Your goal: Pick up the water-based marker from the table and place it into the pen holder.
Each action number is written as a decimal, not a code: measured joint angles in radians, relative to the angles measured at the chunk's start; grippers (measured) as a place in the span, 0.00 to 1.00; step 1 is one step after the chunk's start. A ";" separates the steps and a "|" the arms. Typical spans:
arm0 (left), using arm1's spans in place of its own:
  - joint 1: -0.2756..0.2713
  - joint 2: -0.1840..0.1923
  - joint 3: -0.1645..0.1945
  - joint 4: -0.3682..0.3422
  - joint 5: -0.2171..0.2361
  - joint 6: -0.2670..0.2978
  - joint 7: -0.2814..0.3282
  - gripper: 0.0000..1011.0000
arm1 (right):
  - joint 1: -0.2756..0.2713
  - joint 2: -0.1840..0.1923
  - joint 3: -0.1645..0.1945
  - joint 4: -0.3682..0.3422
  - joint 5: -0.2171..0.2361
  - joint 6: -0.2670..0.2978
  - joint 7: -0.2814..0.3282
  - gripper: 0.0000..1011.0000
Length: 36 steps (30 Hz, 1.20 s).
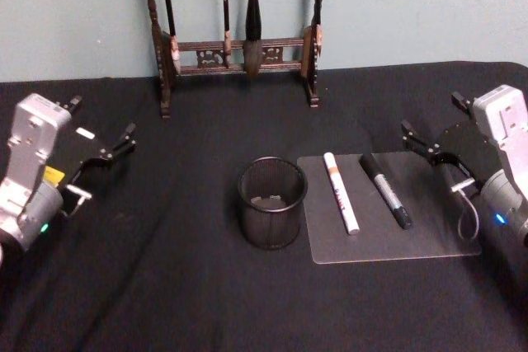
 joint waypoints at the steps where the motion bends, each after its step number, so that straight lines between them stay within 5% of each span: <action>1: 0.000 0.000 0.000 0.000 0.000 0.000 0.000 0.99 | 0.000 0.000 0.000 0.000 0.000 0.000 0.000 0.99; 36: 0.000 0.000 0.000 0.000 0.000 0.000 0.000 0.99 | 0.000 0.000 0.000 0.000 0.000 0.000 0.000 0.99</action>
